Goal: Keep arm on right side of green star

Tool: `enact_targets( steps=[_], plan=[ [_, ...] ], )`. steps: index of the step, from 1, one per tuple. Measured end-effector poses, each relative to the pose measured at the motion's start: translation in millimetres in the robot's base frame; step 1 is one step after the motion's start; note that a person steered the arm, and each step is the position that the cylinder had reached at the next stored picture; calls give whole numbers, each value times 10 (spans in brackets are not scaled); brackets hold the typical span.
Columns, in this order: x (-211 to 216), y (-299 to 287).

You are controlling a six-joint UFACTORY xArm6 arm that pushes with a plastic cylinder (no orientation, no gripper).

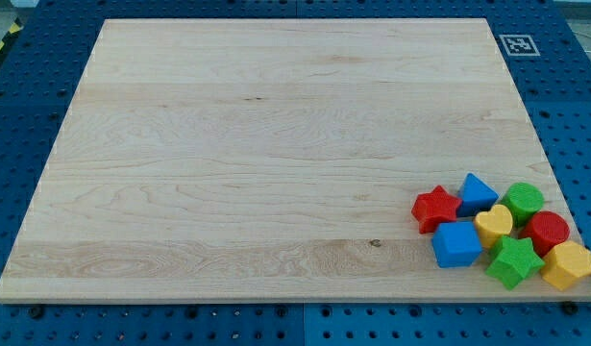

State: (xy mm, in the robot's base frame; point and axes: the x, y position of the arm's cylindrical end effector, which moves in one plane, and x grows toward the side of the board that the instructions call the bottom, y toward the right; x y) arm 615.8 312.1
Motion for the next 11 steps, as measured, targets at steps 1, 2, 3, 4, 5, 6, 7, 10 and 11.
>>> enact_targets(
  steps=[1, 2, 3, 4, 5, 6, 7, 10, 11],
  plan=[
    [3, -242],
    [3, -283],
    [28, -450],
    [14, -652],
    [14, -686],
    [27, -626],
    [23, -628],
    [26, -691],
    [28, -733]
  ],
)
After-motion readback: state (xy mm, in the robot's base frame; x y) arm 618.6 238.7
